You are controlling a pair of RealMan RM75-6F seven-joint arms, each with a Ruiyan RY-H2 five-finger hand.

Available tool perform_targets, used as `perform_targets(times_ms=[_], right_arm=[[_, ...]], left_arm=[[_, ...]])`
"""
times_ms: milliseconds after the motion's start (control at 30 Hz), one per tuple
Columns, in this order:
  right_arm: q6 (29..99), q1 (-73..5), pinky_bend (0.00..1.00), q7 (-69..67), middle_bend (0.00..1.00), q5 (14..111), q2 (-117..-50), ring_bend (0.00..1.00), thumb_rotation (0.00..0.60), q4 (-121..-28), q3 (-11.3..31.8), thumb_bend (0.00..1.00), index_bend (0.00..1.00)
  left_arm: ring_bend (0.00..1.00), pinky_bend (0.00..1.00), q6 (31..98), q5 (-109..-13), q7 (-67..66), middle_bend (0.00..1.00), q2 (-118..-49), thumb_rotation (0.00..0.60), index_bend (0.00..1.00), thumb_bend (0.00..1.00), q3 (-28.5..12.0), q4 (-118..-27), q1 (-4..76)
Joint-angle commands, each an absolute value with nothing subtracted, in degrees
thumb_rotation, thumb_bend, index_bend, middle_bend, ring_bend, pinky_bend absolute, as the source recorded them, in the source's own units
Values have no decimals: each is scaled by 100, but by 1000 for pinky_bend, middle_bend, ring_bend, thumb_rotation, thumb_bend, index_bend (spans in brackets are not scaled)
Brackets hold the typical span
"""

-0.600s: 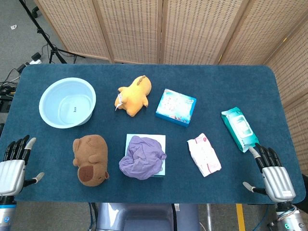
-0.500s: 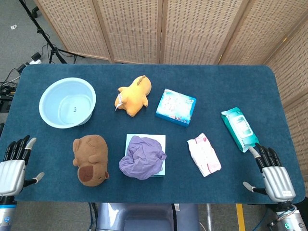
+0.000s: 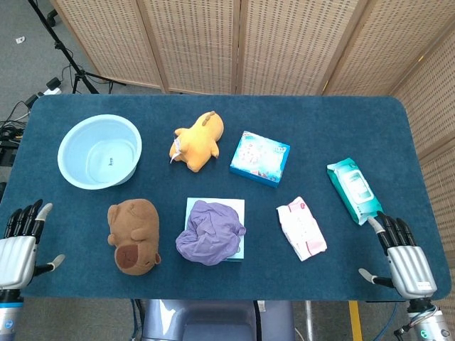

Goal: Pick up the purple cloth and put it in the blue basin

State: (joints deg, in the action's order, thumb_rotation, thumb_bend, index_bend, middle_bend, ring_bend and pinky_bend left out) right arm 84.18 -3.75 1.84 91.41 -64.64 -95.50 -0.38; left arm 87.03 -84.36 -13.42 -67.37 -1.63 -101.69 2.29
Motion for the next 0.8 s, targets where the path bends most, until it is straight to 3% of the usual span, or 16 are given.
perform_targets(times_ms=[33, 433, 800], right_arm=[[8367, -395, 0, 228, 0, 9118, -6478, 0, 600, -9555, -39, 0, 0], [8419, -375, 0, 207, 0, 9137, -6470, 0, 600, -9550, -39, 0, 0], [8498, -346, 0, 126, 0, 9245, -6439, 0, 600, -9546, -76, 0, 0]], left_arm=[[0, 0, 8713, -8436, -1332, 0, -6730, 600, 0, 63, -173, -10155, 229], [0, 0, 8636, -8634, -1177, 0, -6600, 600, 0, 55, -57, -10344, 250], [0, 0, 7603, -8197, -1618, 0, -5755, 600, 0, 49, -461, -11563, 1038]])
